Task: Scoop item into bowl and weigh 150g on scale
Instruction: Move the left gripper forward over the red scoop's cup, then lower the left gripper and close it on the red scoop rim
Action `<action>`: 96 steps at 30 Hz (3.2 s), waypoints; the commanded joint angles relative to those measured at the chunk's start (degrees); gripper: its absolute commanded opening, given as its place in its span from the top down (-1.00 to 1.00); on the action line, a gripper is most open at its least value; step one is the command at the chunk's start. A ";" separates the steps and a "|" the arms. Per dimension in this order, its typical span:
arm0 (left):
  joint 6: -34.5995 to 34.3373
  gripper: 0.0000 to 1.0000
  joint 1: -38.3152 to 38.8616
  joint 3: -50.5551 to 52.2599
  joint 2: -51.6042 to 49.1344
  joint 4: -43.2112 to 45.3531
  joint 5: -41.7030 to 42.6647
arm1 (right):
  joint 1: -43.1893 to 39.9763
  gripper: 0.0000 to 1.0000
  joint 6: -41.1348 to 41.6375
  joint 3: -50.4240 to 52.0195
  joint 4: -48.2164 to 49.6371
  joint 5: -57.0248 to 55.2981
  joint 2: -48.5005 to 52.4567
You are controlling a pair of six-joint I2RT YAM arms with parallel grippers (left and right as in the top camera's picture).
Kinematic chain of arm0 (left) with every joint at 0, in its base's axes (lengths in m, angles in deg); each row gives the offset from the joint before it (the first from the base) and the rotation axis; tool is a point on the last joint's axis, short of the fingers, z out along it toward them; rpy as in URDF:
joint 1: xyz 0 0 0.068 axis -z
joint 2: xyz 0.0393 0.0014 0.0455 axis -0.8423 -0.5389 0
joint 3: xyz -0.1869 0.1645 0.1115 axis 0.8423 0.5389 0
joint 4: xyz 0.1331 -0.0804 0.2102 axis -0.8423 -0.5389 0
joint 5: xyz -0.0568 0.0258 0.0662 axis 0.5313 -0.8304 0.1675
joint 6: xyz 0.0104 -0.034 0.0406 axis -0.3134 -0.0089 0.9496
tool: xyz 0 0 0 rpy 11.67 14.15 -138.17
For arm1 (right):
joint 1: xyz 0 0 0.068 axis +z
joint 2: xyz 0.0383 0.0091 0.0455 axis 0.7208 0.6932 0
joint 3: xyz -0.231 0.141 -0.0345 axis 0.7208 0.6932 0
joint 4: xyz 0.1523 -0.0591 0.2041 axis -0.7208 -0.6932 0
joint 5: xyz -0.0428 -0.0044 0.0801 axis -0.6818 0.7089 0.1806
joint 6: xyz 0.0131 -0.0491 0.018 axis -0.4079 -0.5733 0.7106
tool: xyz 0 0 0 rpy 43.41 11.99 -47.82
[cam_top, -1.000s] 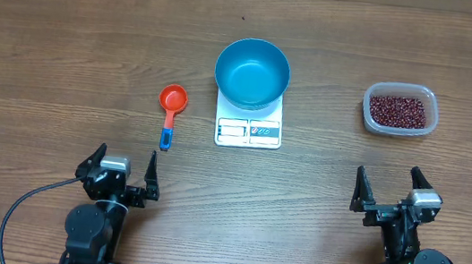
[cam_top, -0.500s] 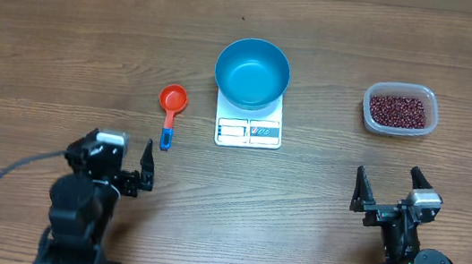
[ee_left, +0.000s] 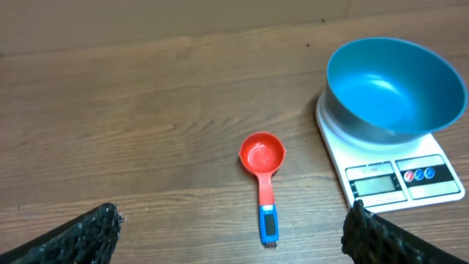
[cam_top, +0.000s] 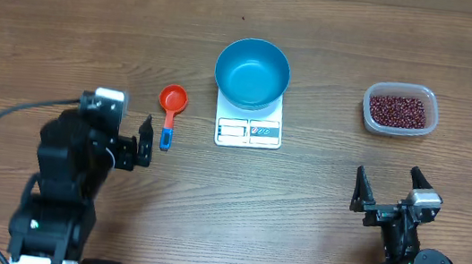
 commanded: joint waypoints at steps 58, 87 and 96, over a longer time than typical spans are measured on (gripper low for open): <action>0.68 -0.99 -0.35 -44.85 -72.96 -24.00 2.14 | 0.26 -1.00 0.04 0.61 0.20 -0.55 -0.61; 0.70 -0.99 -0.35 -44.72 -77.66 -14.91 0.22 | 0.26 -1.00 0.04 0.61 0.20 -0.55 -0.61; 0.72 -0.99 -0.35 -43.67 -77.81 -14.86 0.20 | 0.26 -1.00 0.04 0.61 0.20 -0.55 -0.61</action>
